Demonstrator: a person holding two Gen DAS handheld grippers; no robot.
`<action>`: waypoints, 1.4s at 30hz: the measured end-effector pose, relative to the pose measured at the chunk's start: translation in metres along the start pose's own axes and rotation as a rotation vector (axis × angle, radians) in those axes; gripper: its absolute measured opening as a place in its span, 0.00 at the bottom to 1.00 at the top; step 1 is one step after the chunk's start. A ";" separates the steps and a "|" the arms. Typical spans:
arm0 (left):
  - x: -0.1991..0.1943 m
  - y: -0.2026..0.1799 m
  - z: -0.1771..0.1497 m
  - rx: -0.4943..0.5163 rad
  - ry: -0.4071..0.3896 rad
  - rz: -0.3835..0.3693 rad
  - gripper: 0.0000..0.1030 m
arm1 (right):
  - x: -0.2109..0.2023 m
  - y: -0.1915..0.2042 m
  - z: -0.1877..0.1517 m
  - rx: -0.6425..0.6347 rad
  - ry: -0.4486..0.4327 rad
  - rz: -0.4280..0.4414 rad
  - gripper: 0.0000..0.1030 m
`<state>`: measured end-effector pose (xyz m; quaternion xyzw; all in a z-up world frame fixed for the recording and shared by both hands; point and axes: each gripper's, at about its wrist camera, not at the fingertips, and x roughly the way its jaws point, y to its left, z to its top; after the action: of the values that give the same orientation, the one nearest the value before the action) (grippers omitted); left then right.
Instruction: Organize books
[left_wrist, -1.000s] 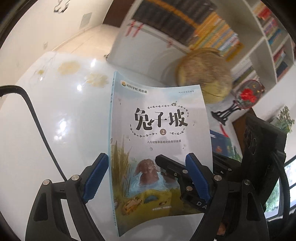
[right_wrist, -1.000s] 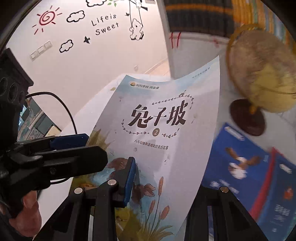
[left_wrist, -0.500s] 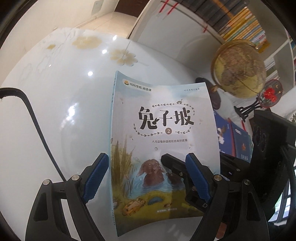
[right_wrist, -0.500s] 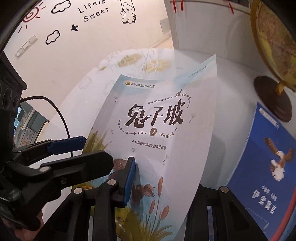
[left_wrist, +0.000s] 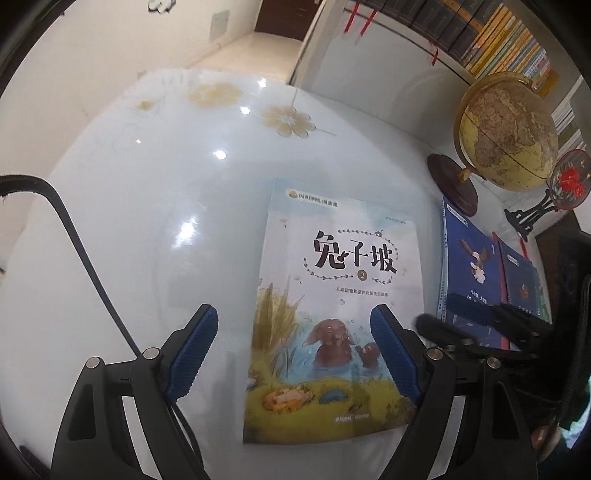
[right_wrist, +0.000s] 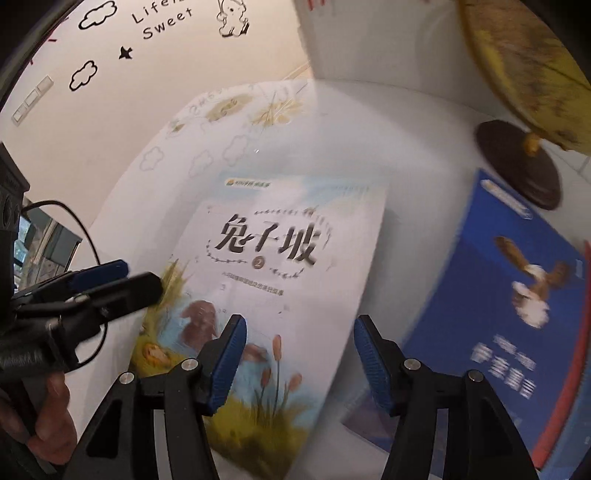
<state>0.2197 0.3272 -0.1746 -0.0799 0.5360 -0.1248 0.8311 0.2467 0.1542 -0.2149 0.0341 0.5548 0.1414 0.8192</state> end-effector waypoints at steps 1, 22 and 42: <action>-0.005 -0.003 -0.001 0.006 -0.010 0.011 0.80 | -0.008 -0.002 -0.002 -0.001 -0.011 -0.013 0.57; -0.069 -0.140 -0.036 0.244 -0.131 0.099 0.82 | -0.154 -0.058 -0.089 0.022 -0.139 -0.266 0.57; -0.055 -0.286 -0.068 0.336 -0.120 0.221 0.82 | -0.234 -0.196 -0.177 0.223 -0.121 -0.473 0.57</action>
<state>0.1010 0.0703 -0.0783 0.1121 0.4627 -0.1154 0.8718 0.0418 -0.1142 -0.1135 0.0018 0.5093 -0.1184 0.8524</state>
